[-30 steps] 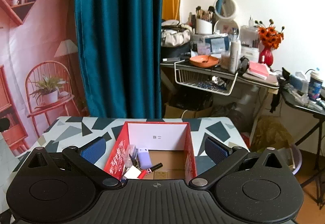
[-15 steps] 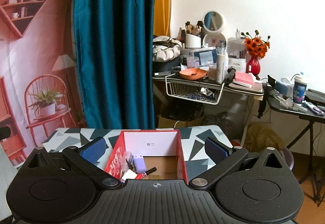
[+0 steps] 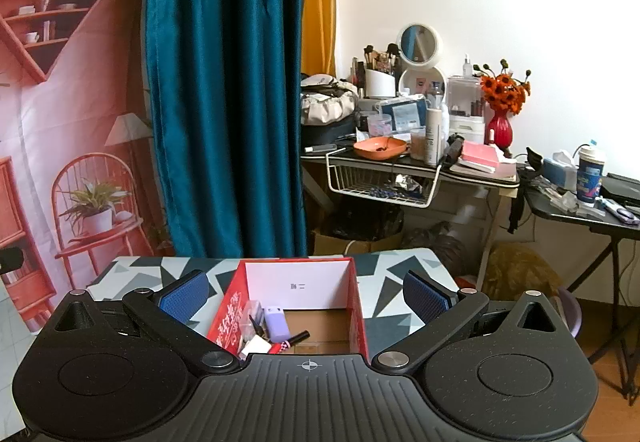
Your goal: Organize rigid objects
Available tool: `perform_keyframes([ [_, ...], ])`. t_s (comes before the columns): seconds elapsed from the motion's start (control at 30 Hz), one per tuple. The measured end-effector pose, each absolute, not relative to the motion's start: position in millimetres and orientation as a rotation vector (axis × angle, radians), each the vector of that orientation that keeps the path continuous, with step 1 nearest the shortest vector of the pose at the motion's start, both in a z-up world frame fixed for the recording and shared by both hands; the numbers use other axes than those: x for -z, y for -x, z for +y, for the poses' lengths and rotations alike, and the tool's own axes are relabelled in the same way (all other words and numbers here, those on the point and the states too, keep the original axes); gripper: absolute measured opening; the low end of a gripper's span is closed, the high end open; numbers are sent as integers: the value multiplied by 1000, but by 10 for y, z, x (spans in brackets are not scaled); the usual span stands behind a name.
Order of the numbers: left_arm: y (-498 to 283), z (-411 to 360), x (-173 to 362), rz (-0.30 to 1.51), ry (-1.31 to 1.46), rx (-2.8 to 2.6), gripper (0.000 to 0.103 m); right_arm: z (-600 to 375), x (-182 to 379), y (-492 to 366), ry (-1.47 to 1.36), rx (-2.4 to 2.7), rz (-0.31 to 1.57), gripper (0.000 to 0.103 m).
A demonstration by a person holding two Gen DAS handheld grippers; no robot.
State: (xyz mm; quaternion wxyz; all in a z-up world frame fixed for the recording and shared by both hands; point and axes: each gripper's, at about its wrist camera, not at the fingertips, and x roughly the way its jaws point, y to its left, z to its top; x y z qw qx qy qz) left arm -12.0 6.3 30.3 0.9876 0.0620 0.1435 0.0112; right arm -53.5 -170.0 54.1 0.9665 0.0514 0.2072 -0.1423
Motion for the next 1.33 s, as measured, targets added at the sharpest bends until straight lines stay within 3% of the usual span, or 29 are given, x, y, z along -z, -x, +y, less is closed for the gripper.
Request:
perform_keyframes([
  [1.33,143,101,-298,296,-125,27,103,-1577,-530,556,-107,272,416,103],
])
